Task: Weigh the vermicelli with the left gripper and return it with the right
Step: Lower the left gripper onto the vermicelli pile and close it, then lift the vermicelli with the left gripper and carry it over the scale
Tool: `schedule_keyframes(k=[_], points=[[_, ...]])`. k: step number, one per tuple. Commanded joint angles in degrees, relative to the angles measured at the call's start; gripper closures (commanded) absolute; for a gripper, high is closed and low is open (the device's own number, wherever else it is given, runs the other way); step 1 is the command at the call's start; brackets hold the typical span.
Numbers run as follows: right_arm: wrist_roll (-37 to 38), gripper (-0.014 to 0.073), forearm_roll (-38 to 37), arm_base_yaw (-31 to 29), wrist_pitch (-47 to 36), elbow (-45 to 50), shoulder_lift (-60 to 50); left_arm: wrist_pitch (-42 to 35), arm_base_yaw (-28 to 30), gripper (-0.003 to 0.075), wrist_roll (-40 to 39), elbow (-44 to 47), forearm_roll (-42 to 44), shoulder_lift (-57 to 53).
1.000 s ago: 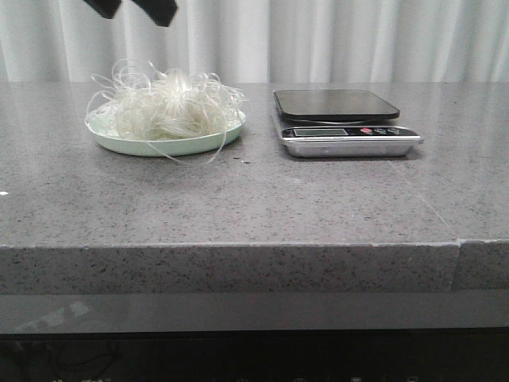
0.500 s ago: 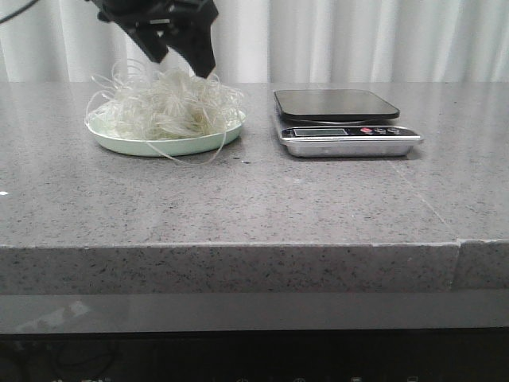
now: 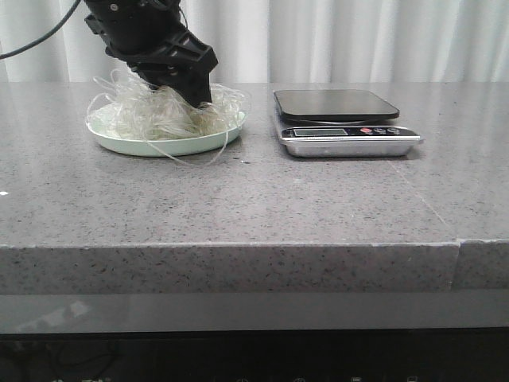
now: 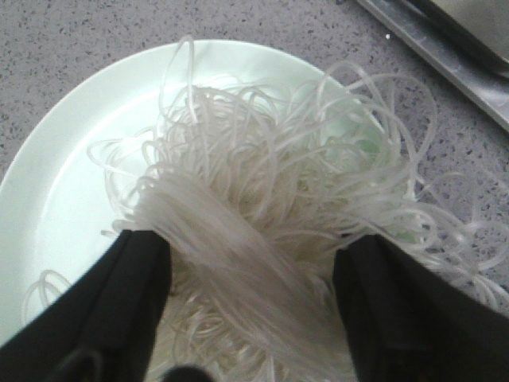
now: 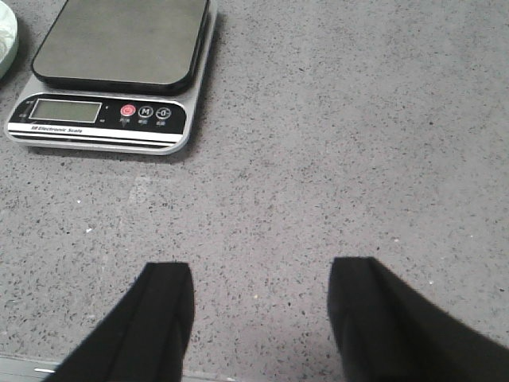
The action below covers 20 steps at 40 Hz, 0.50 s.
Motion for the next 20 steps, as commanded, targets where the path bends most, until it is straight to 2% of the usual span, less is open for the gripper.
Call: schedule_keyframes(k=[1, 6, 11, 20], points=[[-0.70, 0.0095, -0.32, -0.25, -3.30, -1.65, 0.30, -0.19, -0.02, 0.0353, -0.60, -1.36, -0.06, -2.15], [-0.70, 0.0095, -0.32, -0.25, -3.30, -1.65, 0.30, -0.09, -0.02, 0.0472, -0.60, -1.36, -0.06, -2.15], [-0.70, 0.0095, -0.32, -0.25, -3.30, -1.65, 0.30, 0.11, -0.02, 0.0549, -0.60, -1.45, 0.19, -2.26], [-0.70, 0.0095, -0.32, -0.25, -3.30, -1.65, 0.30, 3.81, -0.02, 0.0565, -0.60, -4.12, 0.33, -3.94]])
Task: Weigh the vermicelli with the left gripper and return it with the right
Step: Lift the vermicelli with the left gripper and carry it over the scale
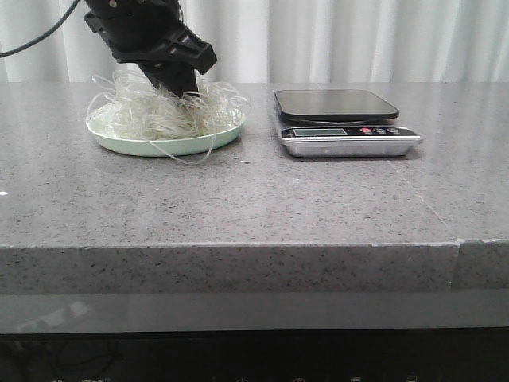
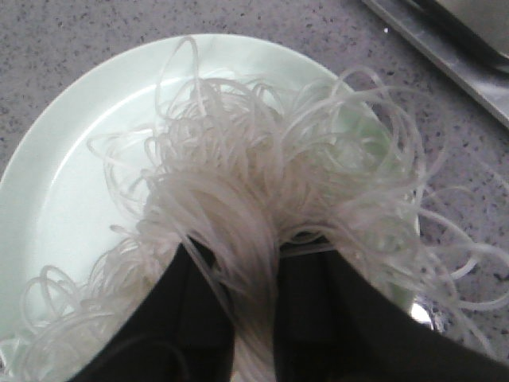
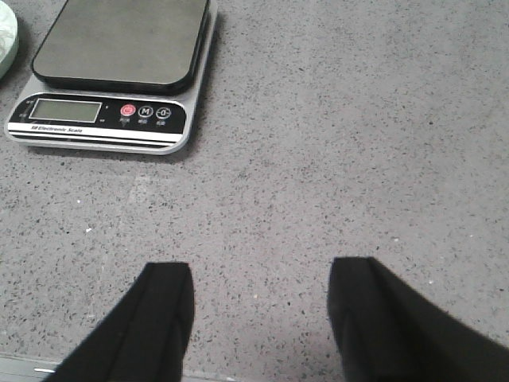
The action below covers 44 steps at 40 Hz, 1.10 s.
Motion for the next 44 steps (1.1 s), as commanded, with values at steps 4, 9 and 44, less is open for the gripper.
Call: schedule_keyframes(k=[4, 9, 44], points=[[-0.70, 0.0095, -0.32, -0.25, -3.30, -1.65, 0.30, 3.87, -0.02, 0.0565, -0.60, -5.54, 0.11, -4.93], [-0.70, 0.0095, -0.32, -0.25, -3.30, -1.65, 0.30, 6.94, -0.02, 0.0565, -0.60, -10.48, 0.11, -6.31], [-0.70, 0.0095, -0.32, -0.25, -3.30, -1.65, 0.30, -15.34, -12.14, 0.0517, -0.60, -29.12, -3.52, 6.42]])
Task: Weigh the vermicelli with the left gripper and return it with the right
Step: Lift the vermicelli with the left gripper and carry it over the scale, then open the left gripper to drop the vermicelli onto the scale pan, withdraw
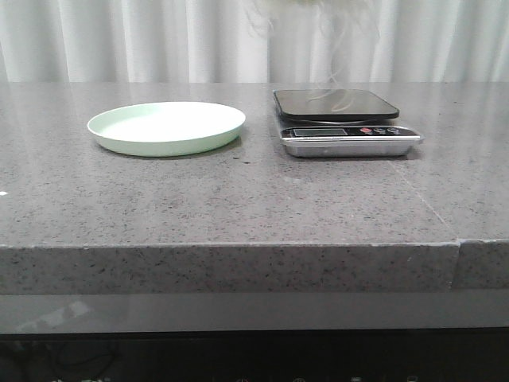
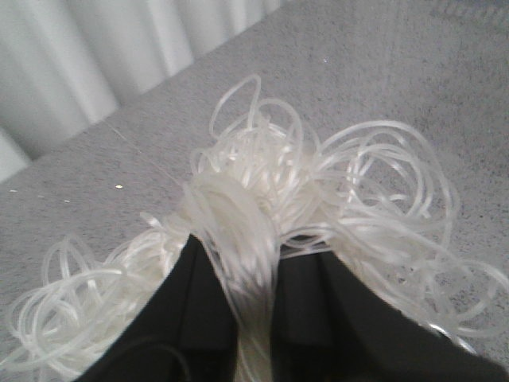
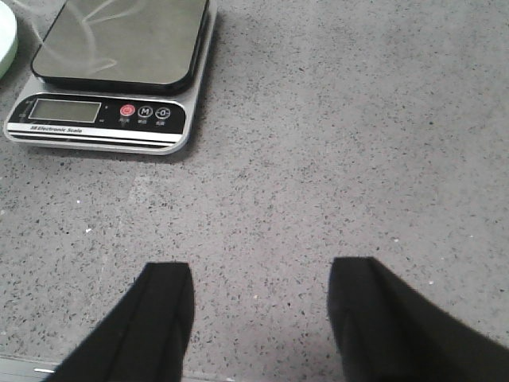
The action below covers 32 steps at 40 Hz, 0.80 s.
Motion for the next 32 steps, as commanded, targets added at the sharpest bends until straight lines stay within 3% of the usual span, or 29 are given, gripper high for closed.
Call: schedule_keyframes(k=[1, 15, 24, 32], points=[[-0.70, 0.0095, -0.32, -0.25, -3.30, -1.65, 0.30, -6.93, -0.70, 0.0512, -0.43, -4.00, -0.31, -0.05], [-0.70, 0.0095, -0.32, -0.25, -3.30, -1.65, 0.30, -8.81, -0.71, 0.0496, -0.43, -4.32, -0.31, 6.18], [-0.70, 0.0095, -0.32, -0.25, -3.30, -1.65, 0.30, -8.02, -0.71, 0.0273, -0.43, -4.32, -0.31, 6.56], [-0.70, 0.0095, -0.32, -0.25, -3.30, -1.65, 0.30, -5.15, -0.71, 0.0260, -0.43, -4.32, 0.21, 2.75]])
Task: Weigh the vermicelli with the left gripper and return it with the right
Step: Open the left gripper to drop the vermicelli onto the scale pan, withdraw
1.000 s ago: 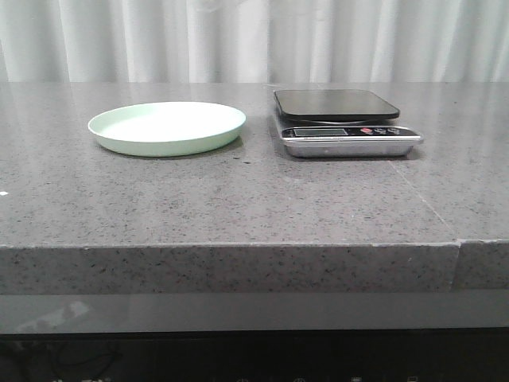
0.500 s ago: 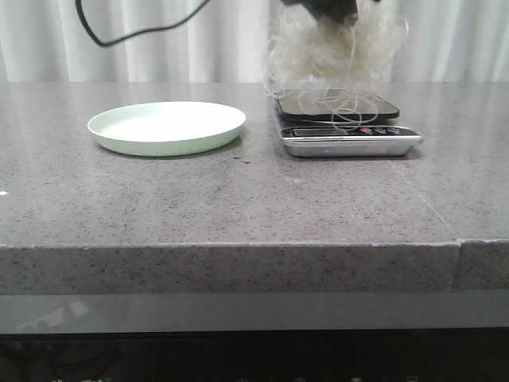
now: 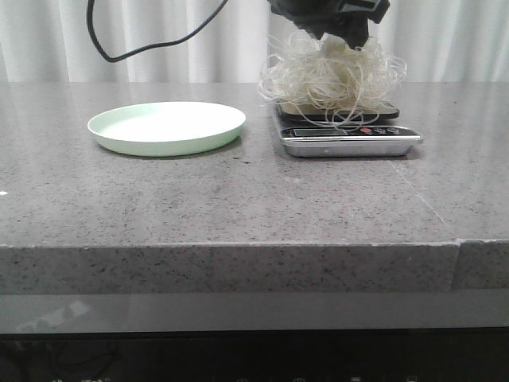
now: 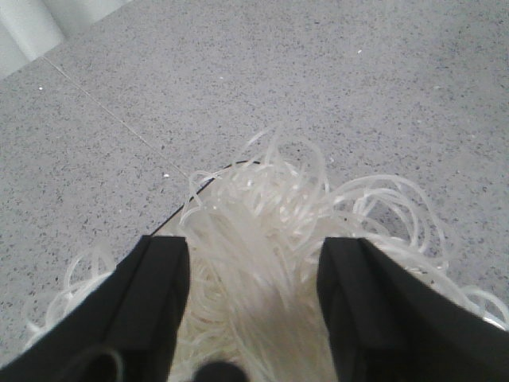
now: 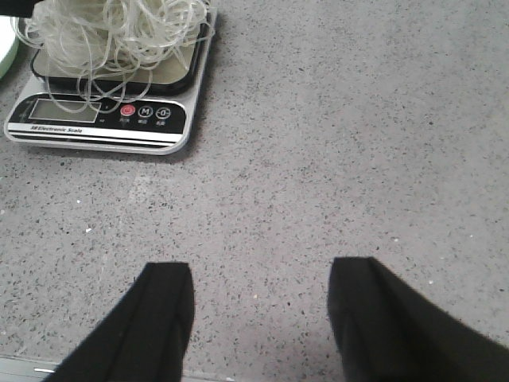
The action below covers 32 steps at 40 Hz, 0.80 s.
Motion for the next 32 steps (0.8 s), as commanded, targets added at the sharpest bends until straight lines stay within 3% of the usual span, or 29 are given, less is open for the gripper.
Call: schedule_keyframes(k=[1, 10, 17, 23, 32], points=[[-0.70, 0.0095, -0.32, -0.25, -3.30, -1.65, 0.30, -2.27, -0.30, 0.0260, -0.43, -2.07, 0.10, -7.92], [-0.70, 0.0095, -0.32, -0.25, -3.30, -1.65, 0.30, 7.52, -0.17, 0.0260, -0.43, -2.07, 1.33, -18.43], [-0.70, 0.0095, -0.32, -0.25, -3.30, -1.65, 0.30, 19.77, -0.06, 0.0260, -0.43, -1.05, -0.09, -28.22], [-0.70, 0.0095, -0.32, -0.25, -3.30, -1.65, 0.30, 19.99, -0.06, 0.0260, -0.43, 6.70, -1.48, -36.13], [-0.70, 0.0095, -0.32, -0.25, -3.30, -1.65, 0.30, 16.49, -0.06, 0.0260, -2.00, 25.53, -1.25, -51.09]])
